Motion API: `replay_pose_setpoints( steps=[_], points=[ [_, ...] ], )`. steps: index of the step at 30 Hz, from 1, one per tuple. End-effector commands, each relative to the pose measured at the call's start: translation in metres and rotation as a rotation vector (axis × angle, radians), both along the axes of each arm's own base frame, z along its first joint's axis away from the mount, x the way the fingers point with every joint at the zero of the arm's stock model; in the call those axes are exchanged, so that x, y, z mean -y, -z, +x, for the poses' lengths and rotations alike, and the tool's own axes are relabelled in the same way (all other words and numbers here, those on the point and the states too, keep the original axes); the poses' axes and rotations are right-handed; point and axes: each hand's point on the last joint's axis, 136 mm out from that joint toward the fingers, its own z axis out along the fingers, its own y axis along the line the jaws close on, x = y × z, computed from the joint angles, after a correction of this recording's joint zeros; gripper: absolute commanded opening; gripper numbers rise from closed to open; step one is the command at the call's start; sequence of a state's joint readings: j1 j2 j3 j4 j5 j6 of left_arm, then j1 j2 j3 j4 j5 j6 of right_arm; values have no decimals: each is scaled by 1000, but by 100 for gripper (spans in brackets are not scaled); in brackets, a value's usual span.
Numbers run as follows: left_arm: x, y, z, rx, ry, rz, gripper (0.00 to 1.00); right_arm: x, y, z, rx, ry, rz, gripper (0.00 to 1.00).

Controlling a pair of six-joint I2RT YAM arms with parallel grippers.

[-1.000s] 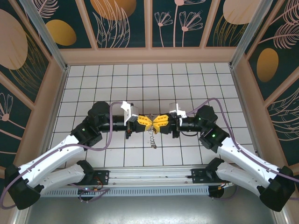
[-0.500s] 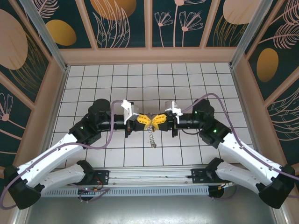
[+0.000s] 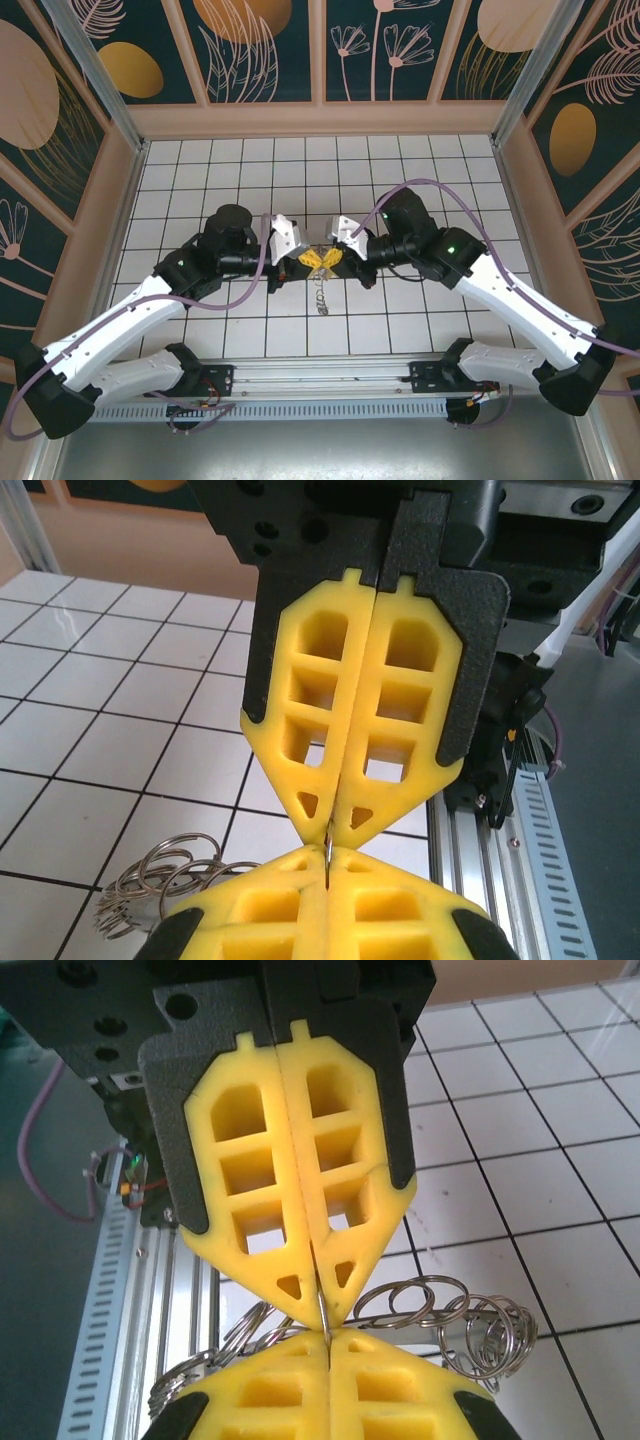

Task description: Put the keys on the keyring

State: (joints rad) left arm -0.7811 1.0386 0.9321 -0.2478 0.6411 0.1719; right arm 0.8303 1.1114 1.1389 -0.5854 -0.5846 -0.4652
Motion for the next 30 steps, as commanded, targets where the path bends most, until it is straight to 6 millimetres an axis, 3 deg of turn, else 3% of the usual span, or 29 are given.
replay_pose_setpoints(
  steps=[1, 4, 9, 14, 18, 23, 29, 30],
  points=[
    [6, -13, -7, 25, 43, -44, 0, -8, -40, -9, 118, -61, 111, 0],
    [5, -38, -12, 54, 46, -164, 0, -5, -49, -15, 120, -55, 188, 0],
    [3, -75, -28, 49, 102, -359, 0, -2, -59, -24, 97, -41, 329, 11],
    [-2, -92, -35, 60, 117, -440, 0, -1, -65, -29, 87, -50, 420, 11],
    [2, -83, -33, 40, 122, -411, 0, -2, -64, -29, 83, -53, 427, 0],
    [5, -61, -24, 15, 85, -299, 0, 0, -60, -21, 106, -12, 381, 0],
    [2, -20, -7, 28, 23, -37, 9, 2, -34, -3, 127, 38, 162, 0],
    [3, -23, -5, 43, 25, -19, 9, 2, -32, 0, 133, 41, 139, 0]
  ],
)
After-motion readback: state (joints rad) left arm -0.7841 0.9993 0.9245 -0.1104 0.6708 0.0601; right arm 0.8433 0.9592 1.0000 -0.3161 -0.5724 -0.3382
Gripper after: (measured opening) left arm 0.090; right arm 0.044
